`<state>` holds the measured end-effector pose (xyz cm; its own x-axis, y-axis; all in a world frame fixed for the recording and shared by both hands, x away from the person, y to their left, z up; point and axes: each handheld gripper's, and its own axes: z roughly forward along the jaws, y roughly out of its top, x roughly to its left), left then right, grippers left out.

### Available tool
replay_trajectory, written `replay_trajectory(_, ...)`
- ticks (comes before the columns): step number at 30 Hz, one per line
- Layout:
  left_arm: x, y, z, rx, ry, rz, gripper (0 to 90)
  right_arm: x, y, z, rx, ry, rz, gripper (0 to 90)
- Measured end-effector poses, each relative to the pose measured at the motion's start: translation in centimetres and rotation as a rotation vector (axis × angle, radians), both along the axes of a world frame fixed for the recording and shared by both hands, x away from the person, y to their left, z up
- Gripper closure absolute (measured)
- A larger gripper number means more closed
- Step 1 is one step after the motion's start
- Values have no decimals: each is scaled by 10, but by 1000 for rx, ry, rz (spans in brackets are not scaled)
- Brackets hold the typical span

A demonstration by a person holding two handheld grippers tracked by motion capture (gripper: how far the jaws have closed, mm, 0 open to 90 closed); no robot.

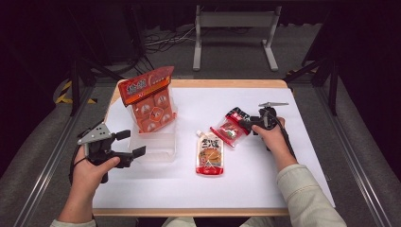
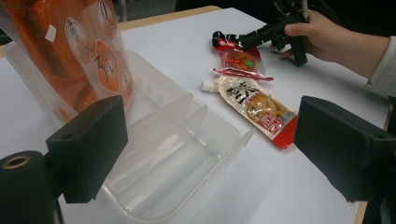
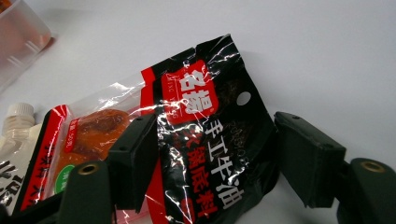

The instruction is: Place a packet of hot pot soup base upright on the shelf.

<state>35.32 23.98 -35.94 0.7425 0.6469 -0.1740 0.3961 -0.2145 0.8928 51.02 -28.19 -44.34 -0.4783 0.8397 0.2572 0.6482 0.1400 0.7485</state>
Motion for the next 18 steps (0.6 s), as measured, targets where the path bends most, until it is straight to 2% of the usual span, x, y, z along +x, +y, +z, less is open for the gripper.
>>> replay_trajectory(7,0,2,0,0,8,6,110,-1,3,-1,-14,-15,13,351)
replay_trajectory(10,1,2,-1,12,6,0,118,-2,5,0,-58,-31,22,416)
replay_trajectory(18,1,5,-1,9,11,15,116,-4,6,0,-102,-41,22,524)
